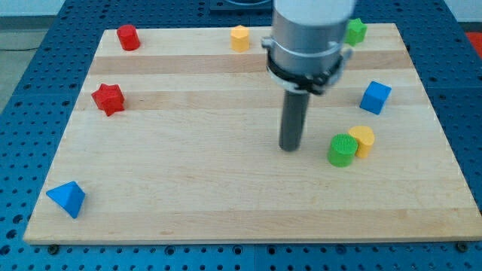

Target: Place your hand at the top right corner

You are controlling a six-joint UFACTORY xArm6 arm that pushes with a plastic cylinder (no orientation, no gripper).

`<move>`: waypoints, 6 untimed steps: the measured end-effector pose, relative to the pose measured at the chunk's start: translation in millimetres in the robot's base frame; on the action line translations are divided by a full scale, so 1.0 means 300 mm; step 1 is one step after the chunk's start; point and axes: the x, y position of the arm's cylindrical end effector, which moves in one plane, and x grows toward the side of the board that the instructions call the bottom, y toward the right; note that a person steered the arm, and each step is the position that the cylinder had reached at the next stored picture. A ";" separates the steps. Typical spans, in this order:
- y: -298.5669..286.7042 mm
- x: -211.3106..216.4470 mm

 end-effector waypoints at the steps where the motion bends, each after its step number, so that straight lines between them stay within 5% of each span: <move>1: 0.013 -0.217; 2: 0.161 -0.462; 4: 0.773 -0.802; 6: 0.689 -0.920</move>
